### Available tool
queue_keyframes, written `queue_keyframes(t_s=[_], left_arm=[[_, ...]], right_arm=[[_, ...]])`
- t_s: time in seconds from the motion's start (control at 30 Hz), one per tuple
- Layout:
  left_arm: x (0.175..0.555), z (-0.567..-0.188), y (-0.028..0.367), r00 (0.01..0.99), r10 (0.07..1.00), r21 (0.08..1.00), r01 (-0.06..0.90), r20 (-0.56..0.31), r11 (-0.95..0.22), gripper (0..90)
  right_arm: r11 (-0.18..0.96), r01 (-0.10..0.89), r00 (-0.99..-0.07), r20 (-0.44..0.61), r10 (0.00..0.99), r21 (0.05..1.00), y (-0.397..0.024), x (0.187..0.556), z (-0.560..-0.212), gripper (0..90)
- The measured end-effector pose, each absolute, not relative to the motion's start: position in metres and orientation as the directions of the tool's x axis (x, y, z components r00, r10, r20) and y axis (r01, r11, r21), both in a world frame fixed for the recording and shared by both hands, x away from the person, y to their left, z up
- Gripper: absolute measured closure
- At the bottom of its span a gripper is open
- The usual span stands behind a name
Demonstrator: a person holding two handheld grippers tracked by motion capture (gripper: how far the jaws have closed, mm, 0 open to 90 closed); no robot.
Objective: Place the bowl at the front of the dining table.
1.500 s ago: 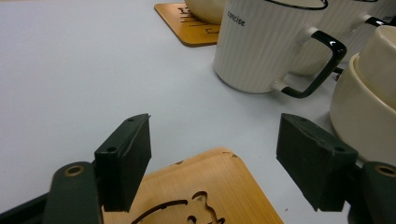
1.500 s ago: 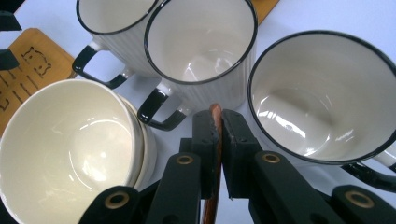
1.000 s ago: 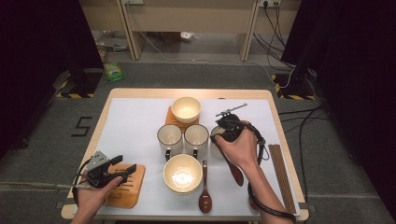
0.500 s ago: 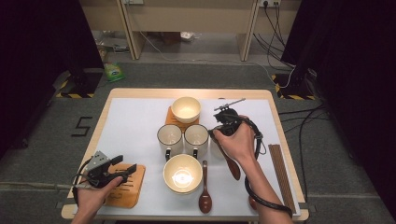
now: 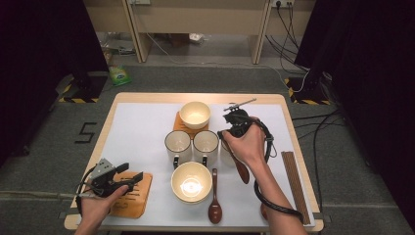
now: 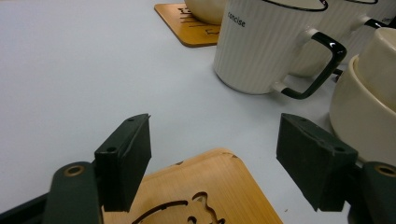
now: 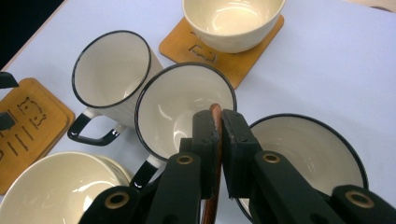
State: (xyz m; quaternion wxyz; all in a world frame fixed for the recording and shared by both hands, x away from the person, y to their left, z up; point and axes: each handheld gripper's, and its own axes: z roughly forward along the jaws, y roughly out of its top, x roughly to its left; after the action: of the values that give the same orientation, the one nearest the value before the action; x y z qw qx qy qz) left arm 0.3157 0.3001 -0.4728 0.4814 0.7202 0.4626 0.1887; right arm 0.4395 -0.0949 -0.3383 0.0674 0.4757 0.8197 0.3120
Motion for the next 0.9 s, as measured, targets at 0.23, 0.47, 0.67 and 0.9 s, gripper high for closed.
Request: queue_keyframes(t_s=[0.23, 0.47, 0.67, 0.9], left_arm=[[0.316, -0.473, 0.3, 0.502, 0.847, 0.867, 0.485, -0.173, -0.11, 25.7], [0.316, -0.473, 0.3, 0.501, 0.848, 0.867, 0.486, -0.174, -0.109, 25.7], [0.315, -0.473, 0.301, 0.499, 0.849, 0.868, 0.485, -0.174, -0.107, 25.6], [0.315, -0.473, 0.3, 0.5, 0.848, 0.868, 0.485, -0.176, -0.107, 25.7]], right_arm=[[0.339, 0.733, -0.533, 0.188, 0.825, 0.589, -0.093, 0.444, -0.334, 84.4], [0.326, 0.726, -0.53, 0.19, 0.827, 0.606, -0.092, 0.449, -0.329, 84.4], [0.311, 0.722, -0.524, 0.196, 0.829, 0.618, -0.091, 0.454, -0.328, 84.4], [0.287, 0.721, -0.513, 0.206, 0.833, 0.631, -0.09, 0.46, -0.326, 84.4]])
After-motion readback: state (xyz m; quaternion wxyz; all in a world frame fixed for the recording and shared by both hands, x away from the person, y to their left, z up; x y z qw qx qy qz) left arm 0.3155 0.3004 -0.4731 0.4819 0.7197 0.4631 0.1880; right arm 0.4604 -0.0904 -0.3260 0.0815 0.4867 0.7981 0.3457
